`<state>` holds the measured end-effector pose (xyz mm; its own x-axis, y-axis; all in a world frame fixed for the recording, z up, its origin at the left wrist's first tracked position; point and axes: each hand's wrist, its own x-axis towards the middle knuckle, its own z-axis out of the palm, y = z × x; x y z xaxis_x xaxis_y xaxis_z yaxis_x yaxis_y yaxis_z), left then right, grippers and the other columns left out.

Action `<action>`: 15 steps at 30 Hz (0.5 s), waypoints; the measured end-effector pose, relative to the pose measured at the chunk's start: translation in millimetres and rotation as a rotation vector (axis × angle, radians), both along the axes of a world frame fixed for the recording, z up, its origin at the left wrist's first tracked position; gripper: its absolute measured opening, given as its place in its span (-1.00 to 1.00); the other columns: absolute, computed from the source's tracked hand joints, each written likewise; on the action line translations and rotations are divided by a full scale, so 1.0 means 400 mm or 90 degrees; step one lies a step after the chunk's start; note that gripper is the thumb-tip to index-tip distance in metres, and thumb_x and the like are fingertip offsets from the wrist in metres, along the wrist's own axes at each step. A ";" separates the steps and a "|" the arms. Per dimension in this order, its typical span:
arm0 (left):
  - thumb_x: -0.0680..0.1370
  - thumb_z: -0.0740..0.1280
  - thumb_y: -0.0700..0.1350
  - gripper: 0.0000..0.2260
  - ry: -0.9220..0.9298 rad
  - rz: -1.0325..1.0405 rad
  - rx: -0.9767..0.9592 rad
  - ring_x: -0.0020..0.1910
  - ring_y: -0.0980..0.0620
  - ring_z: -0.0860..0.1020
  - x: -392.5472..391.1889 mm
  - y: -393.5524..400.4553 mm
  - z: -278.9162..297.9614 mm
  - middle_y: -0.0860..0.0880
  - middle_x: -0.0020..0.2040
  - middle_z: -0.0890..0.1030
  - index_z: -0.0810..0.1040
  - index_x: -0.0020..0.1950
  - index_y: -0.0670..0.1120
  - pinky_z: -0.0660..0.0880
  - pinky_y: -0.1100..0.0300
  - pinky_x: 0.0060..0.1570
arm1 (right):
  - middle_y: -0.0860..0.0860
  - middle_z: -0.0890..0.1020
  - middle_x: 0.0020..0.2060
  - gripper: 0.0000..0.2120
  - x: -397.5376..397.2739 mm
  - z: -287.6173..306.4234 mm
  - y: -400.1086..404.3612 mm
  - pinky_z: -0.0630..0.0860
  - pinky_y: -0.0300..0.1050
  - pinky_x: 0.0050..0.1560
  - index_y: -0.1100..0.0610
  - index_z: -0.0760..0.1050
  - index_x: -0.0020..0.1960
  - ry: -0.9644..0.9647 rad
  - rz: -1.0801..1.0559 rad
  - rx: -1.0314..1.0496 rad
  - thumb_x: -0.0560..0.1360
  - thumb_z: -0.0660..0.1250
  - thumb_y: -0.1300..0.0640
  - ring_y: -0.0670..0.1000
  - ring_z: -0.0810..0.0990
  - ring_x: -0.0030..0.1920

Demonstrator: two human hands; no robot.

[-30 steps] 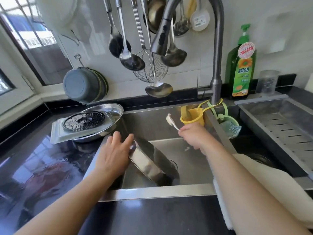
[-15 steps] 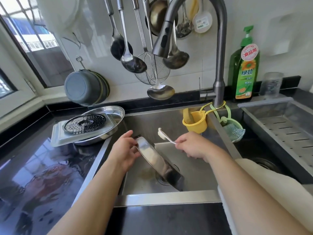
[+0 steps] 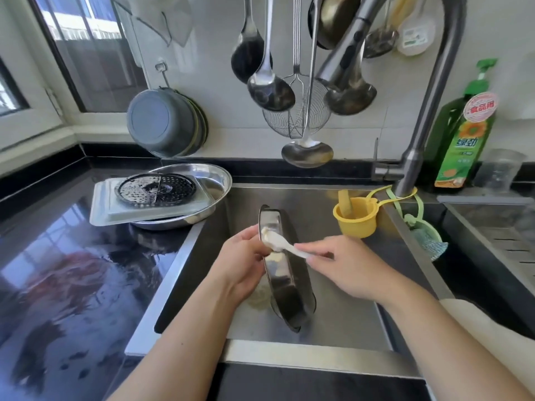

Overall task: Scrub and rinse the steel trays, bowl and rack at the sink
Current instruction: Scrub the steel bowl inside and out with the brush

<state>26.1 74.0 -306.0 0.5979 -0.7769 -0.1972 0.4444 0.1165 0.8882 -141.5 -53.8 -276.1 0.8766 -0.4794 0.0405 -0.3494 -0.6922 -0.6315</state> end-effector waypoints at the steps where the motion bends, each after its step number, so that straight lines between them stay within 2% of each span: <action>1: 0.40 0.15 -0.58 -0.58 -0.002 -0.013 -0.008 0.01 -0.18 0.47 -0.001 0.001 0.000 -0.25 -0.02 0.56 0.65 0.06 -0.29 0.47 0.01 0.06 | -0.16 0.59 -0.23 -0.69 0.004 -0.001 0.005 0.44 -0.14 -0.26 -0.28 0.55 0.34 0.014 0.000 -0.023 0.66 0.27 0.01 -0.02 0.58 -0.20; 4: 0.36 0.14 -0.58 -0.53 -0.020 -0.052 -0.017 0.09 -0.21 0.51 -0.007 -0.003 -0.008 -0.27 0.03 0.58 0.57 0.20 -0.38 0.39 -0.08 0.15 | -0.15 0.49 -0.23 -0.66 0.030 0.001 0.018 0.38 -0.20 -0.30 -0.27 0.49 0.40 0.018 -0.026 -0.124 0.67 0.24 -0.02 -0.06 0.51 -0.21; 7: 0.42 0.07 -0.62 -0.42 -0.039 -0.093 -0.016 0.15 -0.20 0.63 -0.025 -0.009 -0.007 -0.31 0.19 0.66 0.55 0.34 -0.31 0.52 -0.07 0.24 | -0.13 0.50 -0.18 -0.64 0.057 0.013 0.011 0.46 -0.19 -0.29 -0.19 0.46 0.46 -0.011 -0.108 -0.192 0.69 0.21 0.00 -0.06 0.52 -0.20; 8: 0.42 0.06 -0.63 -0.41 -0.044 -0.100 -0.016 0.16 -0.20 0.65 -0.031 -0.008 -0.004 -0.31 0.20 0.66 0.55 0.35 -0.30 0.54 -0.06 0.23 | -0.13 0.52 -0.17 -0.64 0.059 0.018 0.010 0.47 -0.19 -0.30 -0.17 0.46 0.46 -0.008 -0.121 -0.190 0.69 0.20 0.00 -0.06 0.53 -0.21; 10: 0.42 0.06 -0.63 -0.42 -0.040 -0.093 -0.018 0.12 -0.19 0.64 -0.035 -0.009 -0.003 -0.30 0.15 0.67 0.56 0.33 -0.31 0.54 -0.04 0.21 | -0.14 0.54 -0.23 -0.65 0.045 0.025 0.019 0.39 -0.24 -0.39 -0.18 0.48 0.45 0.021 -0.101 -0.163 0.69 0.20 -0.01 -0.07 0.53 -0.27; 12: 0.38 0.11 -0.61 -0.48 -0.028 -0.054 -0.015 0.07 -0.20 0.56 -0.027 -0.009 -0.010 -0.30 0.05 0.61 0.54 0.29 -0.37 0.47 -0.02 0.18 | -0.15 0.52 -0.29 -0.67 0.019 0.029 0.044 0.30 -0.26 -0.45 -0.24 0.48 0.42 0.062 -0.056 -0.138 0.69 0.20 -0.02 -0.08 0.50 -0.33; 15: 0.29 0.17 -0.55 -0.48 -0.008 -0.004 -0.016 0.09 -0.23 0.44 -0.017 -0.011 -0.013 -0.25 0.04 0.52 0.46 0.25 -0.44 0.34 -0.08 0.14 | -0.18 0.49 -0.31 -0.67 0.009 0.032 0.071 0.28 -0.27 -0.46 -0.28 0.48 0.40 0.085 -0.048 -0.133 0.68 0.22 -0.01 -0.10 0.45 -0.36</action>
<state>19.3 69.5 -311.0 0.5957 -0.7849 -0.1705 0.4343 0.1362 0.8904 -137.8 -25.3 -263.4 0.8430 -0.5370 0.0311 -0.4758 -0.7715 -0.4224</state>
